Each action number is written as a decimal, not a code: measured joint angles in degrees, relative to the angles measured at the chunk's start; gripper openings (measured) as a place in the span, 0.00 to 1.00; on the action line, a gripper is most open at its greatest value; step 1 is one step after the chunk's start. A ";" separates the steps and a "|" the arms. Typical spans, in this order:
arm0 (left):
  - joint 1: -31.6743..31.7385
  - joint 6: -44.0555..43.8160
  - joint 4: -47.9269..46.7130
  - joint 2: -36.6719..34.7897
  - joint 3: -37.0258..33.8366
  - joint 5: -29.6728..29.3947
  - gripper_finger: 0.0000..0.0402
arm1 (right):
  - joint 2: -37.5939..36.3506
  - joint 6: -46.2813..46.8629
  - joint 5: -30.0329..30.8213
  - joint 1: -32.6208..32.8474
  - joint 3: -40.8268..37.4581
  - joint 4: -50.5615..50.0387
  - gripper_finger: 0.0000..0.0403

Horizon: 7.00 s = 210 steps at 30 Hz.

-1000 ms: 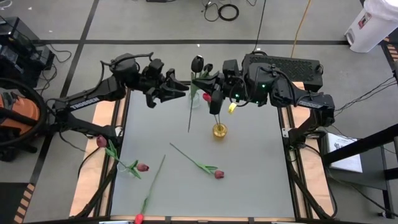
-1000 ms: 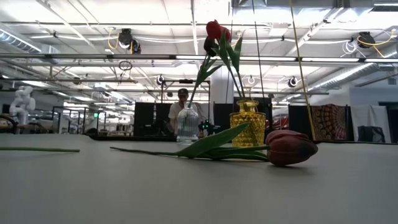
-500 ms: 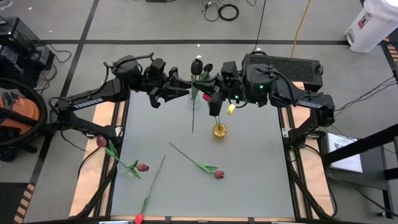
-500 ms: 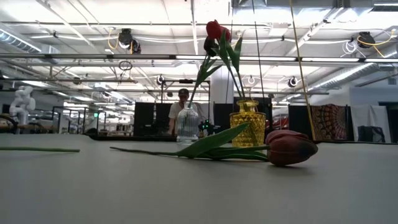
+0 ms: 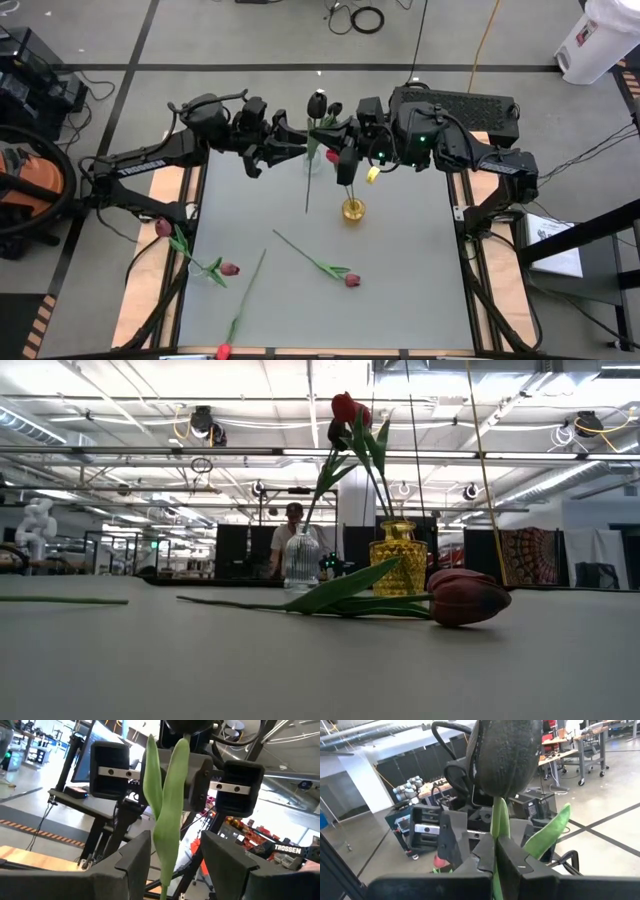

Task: Sort flowers into vase by color
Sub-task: Put the black tulip into the top transparent vase

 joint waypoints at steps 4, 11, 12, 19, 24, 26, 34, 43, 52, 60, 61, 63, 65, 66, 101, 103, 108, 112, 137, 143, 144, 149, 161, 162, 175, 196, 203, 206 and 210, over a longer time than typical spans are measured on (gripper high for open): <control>-0.07 0.54 0.00 0.00 0.00 -0.94 0.45 | 0.00 0.00 0.01 0.02 0.00 0.86 0.00; -0.07 0.97 -0.02 0.00 0.00 -1.53 0.45 | 1.77 0.72 -0.02 0.35 -0.05 3.32 0.00; -0.07 0.99 0.00 0.00 0.00 -1.53 0.45 | 2.04 0.92 -0.01 0.40 -0.05 3.71 0.00; -0.29 1.00 -0.44 0.00 0.00 -1.53 0.45 | 2.93 0.87 0.07 0.42 -0.05 4.23 0.00; -0.72 1.06 -0.52 0.00 0.00 -1.53 0.45 | 2.93 0.32 0.07 0.42 -0.05 5.52 0.00; -0.76 1.05 -0.56 0.00 0.00 -1.53 0.45 | 2.93 0.27 0.07 0.42 -0.05 5.34 0.00; -0.76 1.50 -0.50 0.00 0.00 -1.53 0.44 | 2.92 0.21 0.08 0.42 -0.05 5.10 0.00; -0.59 1.55 -0.50 0.00 0.00 -1.51 0.19 | 2.67 -0.03 0.28 0.42 -0.05 4.32 0.00; -0.61 4.40 -0.59 -0.02 0.00 -1.47 0.03 | 2.65 -0.01 0.31 0.39 -0.05 4.03 0.00; -0.66 4.59 -0.62 -0.02 0.00 -1.32 0.02 | 2.65 -0.01 0.13 0.39 -0.05 3.99 0.00; -0.66 4.71 -0.67 -0.02 0.00 -1.31 0.02 | 2.64 -0.01 0.11 0.39 -0.05 3.83 0.00; -0.66 5.73 -0.74 -0.02 0.00 -1.29 0.02 | 2.64 -0.01 0.09 0.39 -0.03 3.52 0.00; -0.66 5.95 -0.76 -0.02 0.00 -1.31 0.02 | 2.62 -0.01 0.07 0.39 -0.03 3.43 0.00; -0.66 6.05 -0.76 -0.02 0.00 -1.31 0.02 | 2.62 -0.01 0.07 0.39 -0.03 3.44 0.00; 14.48 24.09 -0.39 1.24 0.00 -3.15 0.02 | -5.24 3.79 14.29 6.80 0.02 -17.98 0.34; 15.65 24.15 -0.36 2.36 -0.02 -3.12 0.02 | -5.22 4.75 16.48 8.26 0.02 -18.75 0.34; 17.11 25.12 1.93 6.40 -0.02 0.30 0.02 | -5.22 6.85 20.56 11.83 0.02 -19.44 0.34; 17.97 25.05 6.11 9.69 -0.02 2.69 0.02 | -5.20 8.69 23.41 14.50 0.02 -19.45 0.34; 28.06 25.00 9.82 17.27 -2.38 16.53 0.02 | -3.97 17.28 31.15 23.59 -0.03 -13.83 0.34; 28.49 24.70 12.13 17.25 -4.73 19.94 0.02 | -2.34 18.24 33.51 23.93 -0.03 -12.75 0.34; 28.48 24.07 13.03 17.25 -4.86 20.08 0.02 | -1.98 18.24 33.63 23.91 -0.03 -12.31 0.34; 28.50 23.43 17.69 17.24 -5.33 20.52 0.02 | -0.42 19.52 34.07 23.54 -0.03 -11.11 0.34; 28.64 18.02 28.01 20.33 -5.34 19.50 0.02 | 1.55 24.30 34.80 23.71 -0.03 -9.15 0.34; 28.74 16.64 30.03 21.03 -5.35 19.49 0.02 | 1.55 24.30 34.95 23.71 -0.03 -8.76 0.34; 28.94 13.57 31.72 22.47 -5.38 19.99 0.02 | 1.55 23.98 34.95 23.69 -0.03 -8.14 0.34; 28.94 22.13 24.26 22.47 -5.38 19.80 0.02 | 1.51 22.77 35.06 23.50 -0.03 -8.25 0.34; 28.56 21.96 24.33 22.47 -5.38 19.76 0.02 | 1.49 22.74 35.10 23.50 -0.03 -8.25 0.34; 28.08 21.94 24.35 22.47 -5.38 19.55 0.02 | 1.49 22.75 35.10 23.50 -0.03 -8.25 0.34; 27.46 21.94 24.37 22.47 -5.38 19.31 0.02 | 1.49 22.74 35.12 23.50 -0.03 -8.24 0.34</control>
